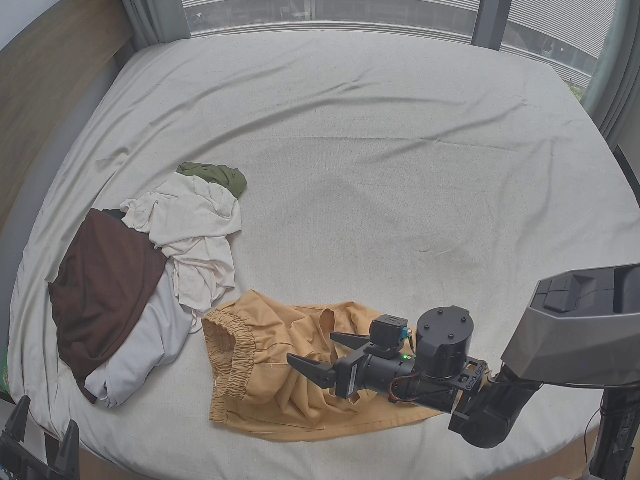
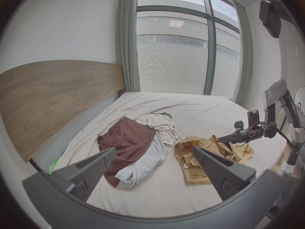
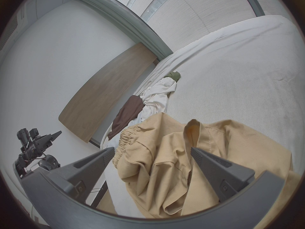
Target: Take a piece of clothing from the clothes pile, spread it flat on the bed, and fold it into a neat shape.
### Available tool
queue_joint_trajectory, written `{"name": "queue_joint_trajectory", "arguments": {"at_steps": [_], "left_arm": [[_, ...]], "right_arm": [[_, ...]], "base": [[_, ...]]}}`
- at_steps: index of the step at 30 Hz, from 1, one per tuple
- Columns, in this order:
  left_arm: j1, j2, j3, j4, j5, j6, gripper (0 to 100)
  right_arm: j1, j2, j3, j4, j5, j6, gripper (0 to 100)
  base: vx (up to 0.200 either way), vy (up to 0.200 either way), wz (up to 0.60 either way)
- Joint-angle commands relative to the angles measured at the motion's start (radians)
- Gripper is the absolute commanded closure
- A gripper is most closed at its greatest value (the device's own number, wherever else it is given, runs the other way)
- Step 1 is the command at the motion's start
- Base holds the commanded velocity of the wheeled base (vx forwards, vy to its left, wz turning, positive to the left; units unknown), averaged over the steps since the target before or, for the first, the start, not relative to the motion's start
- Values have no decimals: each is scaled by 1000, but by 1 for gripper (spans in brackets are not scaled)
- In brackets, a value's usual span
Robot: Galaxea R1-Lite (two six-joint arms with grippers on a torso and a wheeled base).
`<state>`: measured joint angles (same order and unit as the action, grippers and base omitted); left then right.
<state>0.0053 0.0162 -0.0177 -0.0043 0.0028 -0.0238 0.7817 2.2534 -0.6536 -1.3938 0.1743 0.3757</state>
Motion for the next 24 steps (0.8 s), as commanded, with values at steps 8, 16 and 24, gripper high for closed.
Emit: {"name": "queue_joint_trajectory", "arguments": {"at_steps": [8, 16, 24], "left_arm": [[1, -16, 18, 0, 2, -1, 0], [1, -16, 18, 0, 0, -2, 0], [1, -16, 18, 0, 2, -2, 0]], "right_arm": [[-50, 35, -75, 73, -2, -6, 0], [-50, 68, -100, 81, -2, -11, 100], [-52, 66, -113, 113, -2, -12, 100]], "base": [[0, 0, 0], [0, 0, 0], [0, 0, 0]]}}
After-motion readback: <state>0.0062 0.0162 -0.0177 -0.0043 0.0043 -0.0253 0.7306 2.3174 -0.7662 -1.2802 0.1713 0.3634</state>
